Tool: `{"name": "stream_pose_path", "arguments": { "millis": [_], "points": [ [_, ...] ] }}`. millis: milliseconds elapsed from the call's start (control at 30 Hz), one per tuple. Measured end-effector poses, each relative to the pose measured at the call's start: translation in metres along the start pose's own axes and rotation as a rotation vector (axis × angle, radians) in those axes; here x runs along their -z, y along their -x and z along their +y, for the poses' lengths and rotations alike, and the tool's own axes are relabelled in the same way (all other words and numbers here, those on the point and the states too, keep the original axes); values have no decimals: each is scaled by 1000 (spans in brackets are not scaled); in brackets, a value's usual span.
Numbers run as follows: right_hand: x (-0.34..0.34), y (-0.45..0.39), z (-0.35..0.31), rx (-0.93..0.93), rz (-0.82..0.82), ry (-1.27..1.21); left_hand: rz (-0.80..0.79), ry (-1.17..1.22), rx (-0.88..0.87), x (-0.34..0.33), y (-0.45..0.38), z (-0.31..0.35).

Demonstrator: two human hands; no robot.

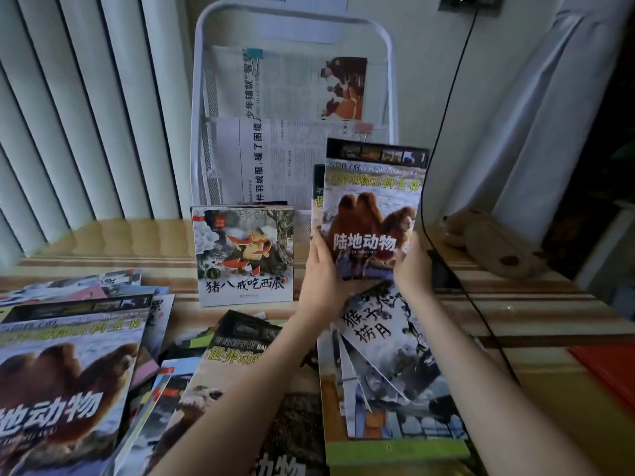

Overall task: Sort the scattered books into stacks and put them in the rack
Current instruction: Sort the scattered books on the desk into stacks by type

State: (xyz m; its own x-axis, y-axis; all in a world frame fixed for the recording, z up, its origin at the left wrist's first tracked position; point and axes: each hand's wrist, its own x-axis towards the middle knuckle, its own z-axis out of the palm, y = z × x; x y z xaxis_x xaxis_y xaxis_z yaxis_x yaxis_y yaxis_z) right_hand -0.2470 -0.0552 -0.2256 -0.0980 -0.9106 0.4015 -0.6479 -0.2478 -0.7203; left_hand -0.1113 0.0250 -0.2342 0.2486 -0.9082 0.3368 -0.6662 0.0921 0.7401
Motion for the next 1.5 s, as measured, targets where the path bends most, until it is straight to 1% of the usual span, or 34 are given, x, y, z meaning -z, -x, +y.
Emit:
{"name": "stream_pose_path", "arguments": {
  "millis": [67,133,200,300,367,433,467,500,567,600,633,667,733,767,867,967,1033,1067,1167,1267,1333,1400,1500],
  "points": [
    [-14,3,13,19,50,100,20,-72,49,-15,7,-11],
    [-22,10,22,59,102,198,0,-253,144,-19,4,-22],
    [-24,14,26,58,94,260,-24,-341,182,-19,0,-26],
    [-24,17,27,19,64,280,-22,-291,163,-19,4,-21],
    [-20,20,22,-38,54,235,48,-221,115,-19,6,-20],
    [-7,24,18,-89,65,231,151,-178,27,-16,8,-17],
    [1,26,18,-114,36,276,197,-172,-20,-13,9,-15],
    [11,28,18,-145,-33,345,224,-182,-55,-11,11,-13],
    [27,37,20,-219,-253,481,222,-232,-83,-5,15,-9],
    [33,43,21,-257,-347,517,191,-255,-77,-3,19,-7],
    [37,50,23,-279,-394,532,137,-278,-54,1,24,-6],
    [39,56,24,-280,-395,540,71,-305,-29,4,30,-5],
    [42,67,23,-262,-313,537,-59,-339,7,10,49,-4],
    [43,71,21,-247,-267,531,-118,-318,24,14,58,-2],
    [50,83,20,-235,-188,461,-272,-173,59,21,79,8],
    [62,95,36,-206,-121,382,-380,-169,38,21,94,19],
    [72,102,45,-227,-124,313,-420,-152,72,20,102,23],
    [77,105,47,-239,-137,288,-421,-94,108,20,105,24],
    [83,112,48,-260,-199,280,-406,224,279,19,102,23],
    [86,115,43,-272,-236,249,-328,462,458,21,97,17],
    [89,115,41,-288,-260,213,-302,561,492,28,96,12],
    [91,116,41,-345,-277,131,-339,664,525,31,99,13],
    [90,119,42,-385,-250,-83,-408,962,622,24,106,23]
  ]
}}
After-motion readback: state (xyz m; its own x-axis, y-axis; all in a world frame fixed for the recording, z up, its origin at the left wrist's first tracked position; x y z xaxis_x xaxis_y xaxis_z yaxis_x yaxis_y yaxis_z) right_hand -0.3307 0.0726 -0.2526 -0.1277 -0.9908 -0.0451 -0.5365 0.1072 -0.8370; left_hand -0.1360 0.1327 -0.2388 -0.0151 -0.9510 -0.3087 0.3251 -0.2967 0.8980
